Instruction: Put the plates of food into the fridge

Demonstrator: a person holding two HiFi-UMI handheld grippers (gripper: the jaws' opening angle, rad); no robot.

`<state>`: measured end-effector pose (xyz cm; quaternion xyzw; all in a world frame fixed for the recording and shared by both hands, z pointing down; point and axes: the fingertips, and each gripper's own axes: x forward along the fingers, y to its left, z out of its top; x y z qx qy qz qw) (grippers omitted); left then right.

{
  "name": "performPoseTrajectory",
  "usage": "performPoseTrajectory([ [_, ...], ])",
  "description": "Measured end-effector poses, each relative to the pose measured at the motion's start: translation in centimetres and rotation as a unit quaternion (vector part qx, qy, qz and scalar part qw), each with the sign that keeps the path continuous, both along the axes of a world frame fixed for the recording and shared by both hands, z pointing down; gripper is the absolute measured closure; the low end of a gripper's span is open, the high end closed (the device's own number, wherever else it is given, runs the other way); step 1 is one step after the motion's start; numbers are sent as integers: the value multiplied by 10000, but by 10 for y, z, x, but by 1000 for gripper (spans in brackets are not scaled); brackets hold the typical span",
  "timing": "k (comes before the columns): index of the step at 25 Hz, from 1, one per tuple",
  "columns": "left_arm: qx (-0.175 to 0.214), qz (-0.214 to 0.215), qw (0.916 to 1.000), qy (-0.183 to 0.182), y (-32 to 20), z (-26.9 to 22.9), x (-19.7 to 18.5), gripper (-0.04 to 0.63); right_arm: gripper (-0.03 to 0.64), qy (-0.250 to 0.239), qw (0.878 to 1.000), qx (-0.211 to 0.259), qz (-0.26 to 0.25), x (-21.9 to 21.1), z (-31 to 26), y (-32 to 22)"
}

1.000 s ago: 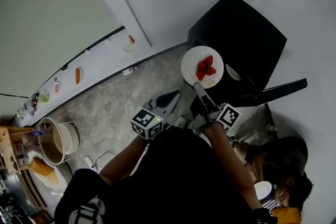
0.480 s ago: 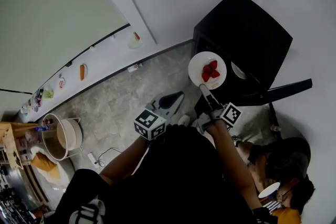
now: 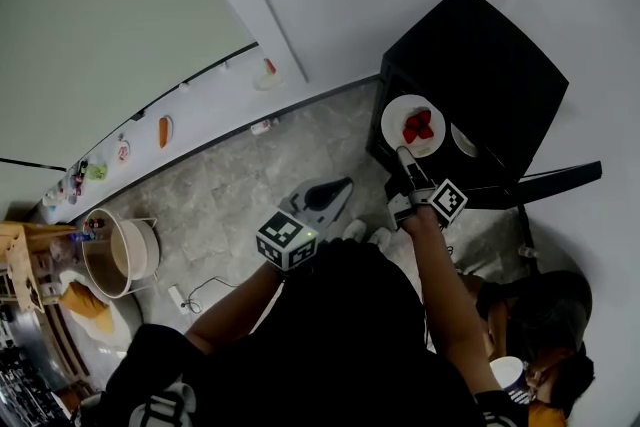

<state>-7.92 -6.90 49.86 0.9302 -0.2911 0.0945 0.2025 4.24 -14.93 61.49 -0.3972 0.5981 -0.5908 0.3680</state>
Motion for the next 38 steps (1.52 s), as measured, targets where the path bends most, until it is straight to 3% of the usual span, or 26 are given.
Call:
performPoseTrajectory([
  [19, -86, -211, 9997, -53, -15, 3, -15, 571, 578, -181, 9971, -403, 613, 34, 56, -58],
  [38, -125, -164, 9998, -78, -26, 8, -12, 571, 583, -548, 9884, -659, 1251, 60, 63, -104],
])
